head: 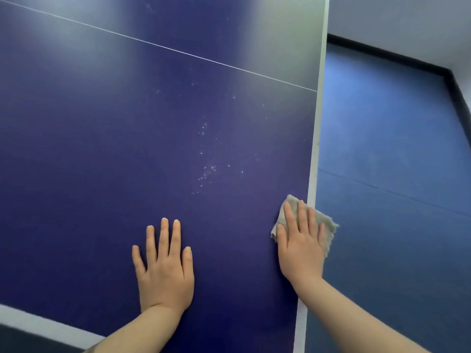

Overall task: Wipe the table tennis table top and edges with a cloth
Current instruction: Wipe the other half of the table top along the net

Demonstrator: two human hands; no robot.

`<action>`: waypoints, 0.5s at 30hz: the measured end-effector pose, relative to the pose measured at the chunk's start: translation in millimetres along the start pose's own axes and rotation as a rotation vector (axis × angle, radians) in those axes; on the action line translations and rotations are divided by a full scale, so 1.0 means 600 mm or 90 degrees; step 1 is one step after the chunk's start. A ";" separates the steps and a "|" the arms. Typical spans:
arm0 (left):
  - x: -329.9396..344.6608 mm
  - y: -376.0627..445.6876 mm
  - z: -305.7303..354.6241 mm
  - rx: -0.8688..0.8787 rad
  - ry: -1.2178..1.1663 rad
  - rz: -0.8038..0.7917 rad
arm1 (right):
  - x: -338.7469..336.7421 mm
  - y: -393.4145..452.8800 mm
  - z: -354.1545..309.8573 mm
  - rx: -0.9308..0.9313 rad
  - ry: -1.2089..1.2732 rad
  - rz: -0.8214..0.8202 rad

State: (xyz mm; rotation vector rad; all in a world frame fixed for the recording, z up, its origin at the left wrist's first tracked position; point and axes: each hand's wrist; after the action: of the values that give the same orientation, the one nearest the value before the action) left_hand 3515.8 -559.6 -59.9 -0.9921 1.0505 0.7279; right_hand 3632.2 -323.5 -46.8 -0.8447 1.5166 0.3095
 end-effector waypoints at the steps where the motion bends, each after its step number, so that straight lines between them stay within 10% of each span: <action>1: -0.002 -0.002 0.002 -0.003 -0.003 -0.007 | 0.012 -0.030 -0.010 -0.031 -0.024 0.015; 8: -0.057 0.066 -0.033 0.030 -0.057 -0.016 | 0.035 -0.021 -0.185 -0.461 -0.133 -0.041; 15: -0.077 0.137 -0.064 -0.037 -0.012 0.020 | -0.004 0.050 -0.106 -0.027 0.008 -0.018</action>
State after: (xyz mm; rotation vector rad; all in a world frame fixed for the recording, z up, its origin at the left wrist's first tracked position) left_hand 3414.7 -564.0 -48.5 -1.0181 1.0346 0.7953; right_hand 3564.9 -343.4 -43.7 -0.9027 1.5128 0.3170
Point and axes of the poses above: each hand's wrist, its own y-axis towards the middle knuckle, its own x-axis out of the palm, z = x × y, and after that the axes turned 10 degrees about -z, right-handed
